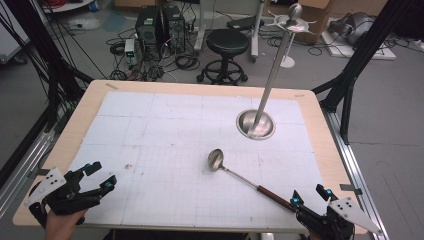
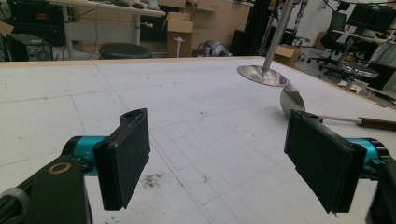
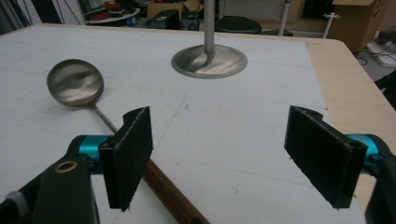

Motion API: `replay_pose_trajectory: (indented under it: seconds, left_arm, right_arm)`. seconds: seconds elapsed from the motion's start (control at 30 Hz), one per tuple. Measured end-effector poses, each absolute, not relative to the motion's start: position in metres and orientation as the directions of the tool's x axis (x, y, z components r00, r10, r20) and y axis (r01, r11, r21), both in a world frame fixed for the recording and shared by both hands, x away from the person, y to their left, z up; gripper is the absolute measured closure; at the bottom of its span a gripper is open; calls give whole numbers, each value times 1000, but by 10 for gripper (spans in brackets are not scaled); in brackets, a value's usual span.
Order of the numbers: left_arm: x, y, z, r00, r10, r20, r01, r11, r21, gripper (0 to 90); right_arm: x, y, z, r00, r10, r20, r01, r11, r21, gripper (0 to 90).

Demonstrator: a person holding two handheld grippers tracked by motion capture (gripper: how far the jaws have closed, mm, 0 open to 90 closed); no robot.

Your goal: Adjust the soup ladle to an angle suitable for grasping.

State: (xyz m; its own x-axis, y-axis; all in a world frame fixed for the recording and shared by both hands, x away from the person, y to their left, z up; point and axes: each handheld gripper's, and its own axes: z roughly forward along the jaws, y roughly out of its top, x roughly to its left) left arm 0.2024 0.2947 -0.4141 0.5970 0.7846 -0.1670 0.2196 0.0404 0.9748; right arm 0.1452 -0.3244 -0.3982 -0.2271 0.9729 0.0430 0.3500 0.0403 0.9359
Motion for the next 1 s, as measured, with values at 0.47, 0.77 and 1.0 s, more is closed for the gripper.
replay_pose_trajectory:
  seconds: [0.47,0.77,1.0]
  left_arm:
    - [205,295,-417,589,788,-181,240,43,970,233]
    - [205,294,-418,593,783,-187,252,40,967,238]
    - [206,294,-419,592,784,-186,260,32,965,239]
  right_arm:
    - [153,-313,-407,-332,941,58,425,94,900,635]
    - [162,-289,-414,-476,878,38,491,230,840,890]
    - [177,-276,-432,-529,849,12,566,343,749,890]
